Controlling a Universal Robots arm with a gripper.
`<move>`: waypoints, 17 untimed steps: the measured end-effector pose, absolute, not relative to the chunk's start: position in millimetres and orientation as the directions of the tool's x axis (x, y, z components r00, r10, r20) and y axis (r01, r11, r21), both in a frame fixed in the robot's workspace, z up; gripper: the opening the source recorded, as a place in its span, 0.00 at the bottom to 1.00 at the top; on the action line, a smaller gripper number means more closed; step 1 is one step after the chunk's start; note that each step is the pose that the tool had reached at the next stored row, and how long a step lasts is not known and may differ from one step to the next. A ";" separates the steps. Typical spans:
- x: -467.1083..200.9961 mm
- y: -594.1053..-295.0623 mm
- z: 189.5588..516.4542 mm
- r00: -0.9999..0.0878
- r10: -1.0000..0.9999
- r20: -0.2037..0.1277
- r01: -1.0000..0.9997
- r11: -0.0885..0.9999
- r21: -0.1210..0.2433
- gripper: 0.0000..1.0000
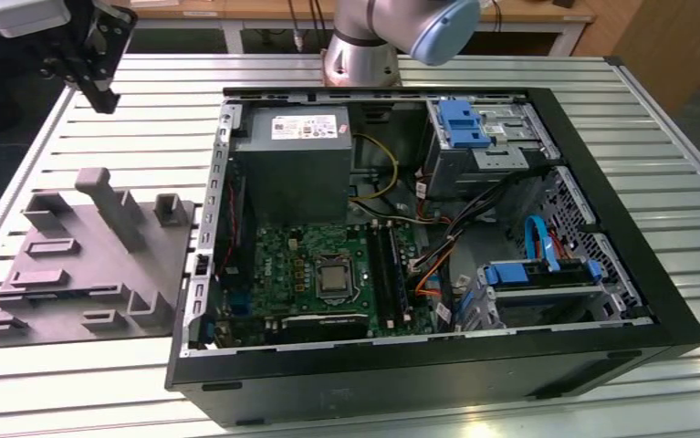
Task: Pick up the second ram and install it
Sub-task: 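Reach for the second ram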
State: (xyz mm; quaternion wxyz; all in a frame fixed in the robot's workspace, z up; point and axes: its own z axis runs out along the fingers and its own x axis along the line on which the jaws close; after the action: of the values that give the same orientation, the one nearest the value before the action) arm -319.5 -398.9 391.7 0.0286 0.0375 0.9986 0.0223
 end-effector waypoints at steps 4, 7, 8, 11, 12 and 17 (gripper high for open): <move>-328.1 -399.0 391.5 -0.996 0.076 -0.056 0.074 0.996 0.047 0.10; -336.0 -398.9 391.1 -0.995 0.076 -0.057 0.074 0.996 0.047 0.10; -339.4 -398.9 391.0 -0.995 0.076 -0.057 0.074 0.996 0.047 0.10; -349.3 -398.9 390.6 -0.995 0.076 -0.057 0.074 0.996 0.047 0.10; -352.2 -399.0 390.4 -0.995 0.076 -0.057 0.074 0.996 0.047 0.10; -364.7 -398.9 389.0 -0.995 0.076 -0.057 0.074 0.996 0.046 0.10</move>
State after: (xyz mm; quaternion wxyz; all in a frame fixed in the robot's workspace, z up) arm -364.7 -398.9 389.0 0.0296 0.0376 0.9986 0.0219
